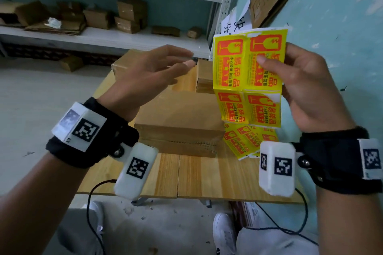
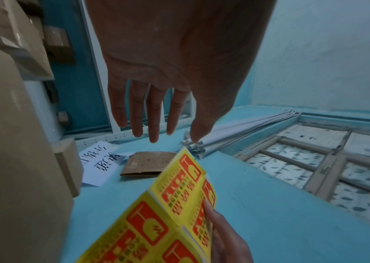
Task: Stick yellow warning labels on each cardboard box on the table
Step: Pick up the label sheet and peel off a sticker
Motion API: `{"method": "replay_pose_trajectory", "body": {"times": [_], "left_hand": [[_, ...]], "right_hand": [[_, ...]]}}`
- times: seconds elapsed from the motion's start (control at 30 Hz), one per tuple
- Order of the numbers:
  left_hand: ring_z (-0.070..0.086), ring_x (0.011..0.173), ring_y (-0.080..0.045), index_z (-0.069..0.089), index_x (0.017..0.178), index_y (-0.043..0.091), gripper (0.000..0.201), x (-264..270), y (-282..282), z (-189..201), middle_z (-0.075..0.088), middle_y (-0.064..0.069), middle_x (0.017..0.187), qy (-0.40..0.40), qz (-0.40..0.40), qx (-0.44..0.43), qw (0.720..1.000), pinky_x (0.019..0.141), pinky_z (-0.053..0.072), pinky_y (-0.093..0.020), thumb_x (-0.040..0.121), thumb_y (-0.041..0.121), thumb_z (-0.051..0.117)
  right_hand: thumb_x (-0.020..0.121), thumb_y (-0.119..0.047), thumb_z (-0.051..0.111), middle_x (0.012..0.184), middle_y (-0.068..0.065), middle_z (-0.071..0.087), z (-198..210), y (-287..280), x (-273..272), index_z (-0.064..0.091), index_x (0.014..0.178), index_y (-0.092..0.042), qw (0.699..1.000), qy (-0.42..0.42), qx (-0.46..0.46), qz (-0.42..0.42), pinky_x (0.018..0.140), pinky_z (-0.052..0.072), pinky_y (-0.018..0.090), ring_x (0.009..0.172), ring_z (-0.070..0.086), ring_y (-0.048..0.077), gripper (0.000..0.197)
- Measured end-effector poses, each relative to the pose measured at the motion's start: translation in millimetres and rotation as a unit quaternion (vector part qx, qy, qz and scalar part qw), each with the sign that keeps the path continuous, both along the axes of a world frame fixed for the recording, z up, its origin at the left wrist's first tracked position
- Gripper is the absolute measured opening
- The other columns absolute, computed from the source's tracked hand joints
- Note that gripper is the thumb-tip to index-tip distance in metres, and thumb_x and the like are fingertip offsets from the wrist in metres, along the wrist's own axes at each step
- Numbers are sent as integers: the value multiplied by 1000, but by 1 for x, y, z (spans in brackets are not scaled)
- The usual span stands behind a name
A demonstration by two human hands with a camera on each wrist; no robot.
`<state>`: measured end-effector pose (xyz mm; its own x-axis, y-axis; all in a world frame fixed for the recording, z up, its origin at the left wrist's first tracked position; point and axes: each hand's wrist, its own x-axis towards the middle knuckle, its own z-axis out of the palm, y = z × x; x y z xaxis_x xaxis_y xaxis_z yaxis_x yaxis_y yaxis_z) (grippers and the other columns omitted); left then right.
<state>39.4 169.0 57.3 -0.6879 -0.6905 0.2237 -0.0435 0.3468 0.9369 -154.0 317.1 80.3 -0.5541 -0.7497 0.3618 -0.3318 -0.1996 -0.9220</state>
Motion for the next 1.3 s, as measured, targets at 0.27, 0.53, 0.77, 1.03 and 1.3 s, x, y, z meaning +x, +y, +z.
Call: {"method": "replay_pose_trajectory", "body": {"times": [0.27, 0.53, 0.77, 1.03, 1.3], "left_hand": [[69, 102, -15, 62, 120, 14, 32, 7, 10, 14, 74, -1, 107, 89, -38, 24, 995, 94, 54, -38, 91, 27, 61], [71, 91, -29, 63, 83, 11, 7, -2, -7, -9, 74, -16, 97, 80, -2, 60, 995, 82, 55, -46, 87, 14, 69], [71, 82, -20, 64, 71, 16, 17, -19, -12, -33, 76, -5, 83, 12, -17, 57, 998, 71, 57, -33, 86, 19, 71], [71, 85, -20, 68, 92, 3, 17, -19, -12, -37, 74, -14, 92, -12, -26, 16, 999, 69, 56, -30, 87, 19, 69], [71, 91, -28, 69, 87, 3, 21, -17, -11, -36, 75, -10, 90, 0, -33, -7, 999, 78, 57, -41, 87, 24, 68]], "right_hand": [[91, -7, 66, 102, 1, 76, 6, -2, 23, 71, 111, -11, 998, -1, -17, 65, 76, 56, 25, 90, 72, 14, 22], [83, -16, 78, 106, 2, 74, -30, -30, 17, 62, 120, -13, 996, 29, 71, 53, 89, 58, 38, 100, 71, 17, 40], [77, -22, 84, 95, 0, 76, -41, -40, 12, 75, 100, -15, 985, 149, 77, 41, 83, 56, 28, 91, 71, 11, 25], [77, -12, 83, 74, -8, 70, -49, -43, 7, 74, 87, -11, 984, 117, 109, 73, 68, 52, 22, 71, 65, 6, 13], [81, -16, 80, 79, -3, 74, -47, -41, 8, 75, 86, -12, 985, 101, 126, 68, 72, 55, 30, 74, 67, 8, 8]]}}
